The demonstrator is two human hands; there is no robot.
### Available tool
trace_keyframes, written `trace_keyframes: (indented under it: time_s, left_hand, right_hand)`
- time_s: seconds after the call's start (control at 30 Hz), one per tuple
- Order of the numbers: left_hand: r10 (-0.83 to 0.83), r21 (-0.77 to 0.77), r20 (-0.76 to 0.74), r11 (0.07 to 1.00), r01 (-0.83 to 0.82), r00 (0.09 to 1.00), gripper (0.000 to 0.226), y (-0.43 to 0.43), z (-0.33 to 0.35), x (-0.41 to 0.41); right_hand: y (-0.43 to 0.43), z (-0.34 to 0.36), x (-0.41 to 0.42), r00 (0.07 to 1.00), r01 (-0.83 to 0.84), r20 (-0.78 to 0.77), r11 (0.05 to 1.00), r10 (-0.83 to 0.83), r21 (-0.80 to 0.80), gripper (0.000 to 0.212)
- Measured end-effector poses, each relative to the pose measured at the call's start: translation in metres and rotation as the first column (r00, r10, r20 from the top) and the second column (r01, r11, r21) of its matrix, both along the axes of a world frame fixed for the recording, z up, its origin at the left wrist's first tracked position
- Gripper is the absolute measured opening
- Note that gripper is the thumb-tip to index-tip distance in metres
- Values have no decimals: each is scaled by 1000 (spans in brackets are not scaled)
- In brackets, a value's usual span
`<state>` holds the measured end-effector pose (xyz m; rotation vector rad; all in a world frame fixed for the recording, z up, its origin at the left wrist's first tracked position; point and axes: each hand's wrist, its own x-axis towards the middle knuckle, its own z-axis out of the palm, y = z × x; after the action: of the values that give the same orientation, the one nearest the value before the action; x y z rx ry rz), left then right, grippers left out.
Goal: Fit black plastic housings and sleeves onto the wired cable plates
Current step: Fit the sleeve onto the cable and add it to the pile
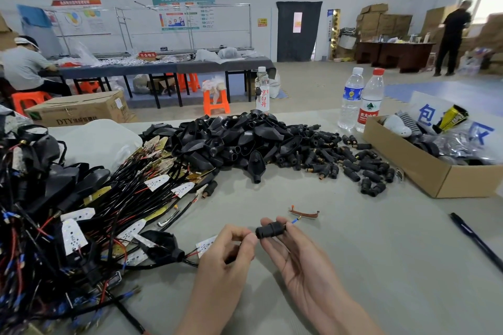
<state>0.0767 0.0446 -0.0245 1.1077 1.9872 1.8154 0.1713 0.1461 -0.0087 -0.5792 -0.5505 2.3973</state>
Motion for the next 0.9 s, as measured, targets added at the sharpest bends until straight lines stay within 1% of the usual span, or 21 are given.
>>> trace_keyframes:
  time_s: [0.1, 0.2, 0.33, 0.43, 0.53, 0.67, 0.77, 0.9]
  left_hand:
    - [-19, 22, 38, 1000, 18, 999, 14, -1, 2, -1]
    - [-22, 18, 51, 1000, 21, 998, 11, -1, 1, -2]
    - [14, -41, -3, 999, -14, 1000, 12, 0, -3, -5]
    - [55, -58, -15, 997, -56, 998, 18, 1, -6, -7]
    - [67, -86, -93, 993, -75, 993, 19, 0, -10, -8]
    - [44, -139, -219, 987, -76, 975, 24, -1, -12, -6]
    - [48, -133, -242, 988, -83, 969, 19, -2, -11, -4]
    - [128, -115, -317, 978, -172, 940, 24, -4, -7, -4]
  right_hand:
    - [2, 0, 0, 1000, 9, -8, 1000, -9, 0, 19]
    - [2, 2, 1, 1000, -11, -27, 1000, 11, -1, 20]
    - [-1, 2, 2, 997, -58, -46, 998, 59, 27, 24]
    - [-1, 2, 2, 998, -52, -45, 998, 54, 42, 24]
    - [3, 1, 3, 999, -9, -36, 999, 10, 43, 24]
    - [11, 1, 6, 998, 33, -48, 999, -32, 24, 38]
    - [12, 0, 6, 999, 12, -40, 1000, -12, 6, 40]
    - [9, -1, 5, 999, -49, -8, 997, 50, 60, 37]
